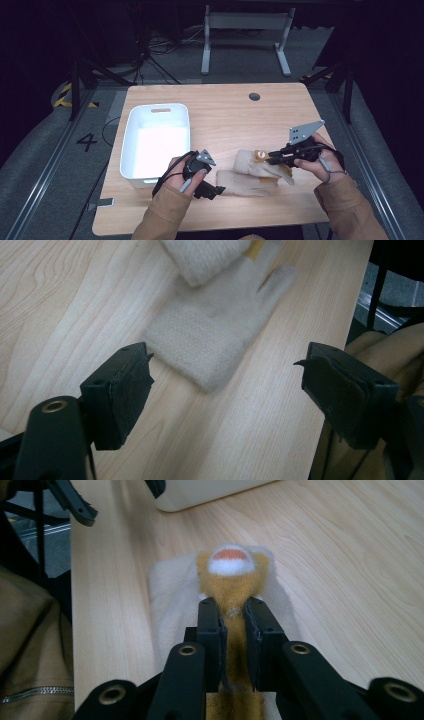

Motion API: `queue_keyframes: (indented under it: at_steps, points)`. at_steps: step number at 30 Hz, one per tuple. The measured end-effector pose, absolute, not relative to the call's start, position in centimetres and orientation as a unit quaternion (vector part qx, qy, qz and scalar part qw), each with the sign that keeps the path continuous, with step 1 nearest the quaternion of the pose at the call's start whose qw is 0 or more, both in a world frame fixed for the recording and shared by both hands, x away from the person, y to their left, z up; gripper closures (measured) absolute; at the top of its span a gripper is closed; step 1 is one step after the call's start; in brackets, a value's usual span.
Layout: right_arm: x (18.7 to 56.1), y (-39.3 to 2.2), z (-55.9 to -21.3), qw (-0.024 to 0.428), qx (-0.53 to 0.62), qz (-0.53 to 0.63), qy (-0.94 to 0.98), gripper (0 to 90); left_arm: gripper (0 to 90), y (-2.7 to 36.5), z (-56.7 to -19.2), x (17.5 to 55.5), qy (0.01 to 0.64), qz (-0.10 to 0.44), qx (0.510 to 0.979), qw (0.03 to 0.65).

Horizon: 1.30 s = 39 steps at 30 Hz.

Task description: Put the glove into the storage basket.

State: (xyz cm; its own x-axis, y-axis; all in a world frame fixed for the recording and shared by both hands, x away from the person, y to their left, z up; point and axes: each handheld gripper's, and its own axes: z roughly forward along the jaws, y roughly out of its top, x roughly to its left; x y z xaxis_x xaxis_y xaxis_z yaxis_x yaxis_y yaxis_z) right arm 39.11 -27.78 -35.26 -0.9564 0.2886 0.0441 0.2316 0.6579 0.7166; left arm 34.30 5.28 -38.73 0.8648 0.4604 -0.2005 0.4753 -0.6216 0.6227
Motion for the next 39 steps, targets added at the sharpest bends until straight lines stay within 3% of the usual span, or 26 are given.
queue_keyframes:
  at_steps: [24, 39]
  points:
    - [38.3, -23.5, -37.5, -0.006, 0.069, 0.38, 0.922, 79.2, 20.4, 5.2, -38.6, 34.2, 0.256, -0.01, 0.902, 0.348]
    - [39.2, -23.4, -39.6, -0.03, 0.068, 0.35, 0.934, 78.5, 20.4, 5.1, -38.7, 34.2, 0.254, -0.011, 0.903, 0.347]
